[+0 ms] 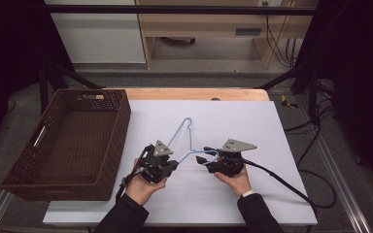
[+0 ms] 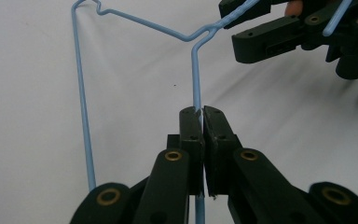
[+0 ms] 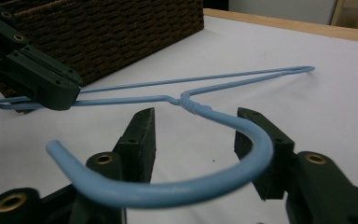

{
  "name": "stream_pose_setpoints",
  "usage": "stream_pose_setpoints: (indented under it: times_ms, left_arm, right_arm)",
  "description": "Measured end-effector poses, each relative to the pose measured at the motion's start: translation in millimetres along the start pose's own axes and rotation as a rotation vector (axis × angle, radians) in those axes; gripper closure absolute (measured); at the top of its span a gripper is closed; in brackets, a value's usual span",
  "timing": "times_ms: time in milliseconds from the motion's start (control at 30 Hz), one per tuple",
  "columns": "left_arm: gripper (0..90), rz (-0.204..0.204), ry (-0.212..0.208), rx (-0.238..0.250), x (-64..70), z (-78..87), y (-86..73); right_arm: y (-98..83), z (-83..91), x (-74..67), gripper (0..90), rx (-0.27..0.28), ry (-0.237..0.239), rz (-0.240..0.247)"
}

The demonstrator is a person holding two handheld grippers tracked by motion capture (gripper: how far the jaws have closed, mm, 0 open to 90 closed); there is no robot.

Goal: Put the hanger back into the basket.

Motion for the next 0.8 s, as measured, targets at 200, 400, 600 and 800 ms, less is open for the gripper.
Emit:
stream_pose_setpoints:
  times_ms: [200, 400, 600, 800]
  left_arm:
    - [87.3, -0.001, -0.009, -0.011, 0.8, -2.3, -1.4]
    - [87.3, -0.006, -0.007, -0.021, 1.3, -4.1, -2.7]
    - [87.3, -0.006, -0.010, -0.033, 1.7, -6.0, -4.9]
    - [87.3, -0.015, -0.008, -0.055, 3.1, -11.3, -8.4]
  right_arm:
    - [1.3, -1.7, -0.5, 65.3, 0.022, 0.011, 0.005]
    - [1.7, -1.7, -0.8, 76.8, 0.034, 0.032, 0.014]
    - [2.0, -1.0, -0.6, 82.2, 0.030, 0.040, 0.010]
    - [2.4, -0.2, -2.3, 85.1, 0.026, 0.069, -0.005]
Point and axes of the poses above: each handheld gripper's, and its own axes: z roughly backward along the jaws, y roughly out of its top, x roughly to its right, the point moved 4 cm from there along -z, roughly forward along the jaws, and after that the axes turned 2 degrees about x, right-handed, at the moved point
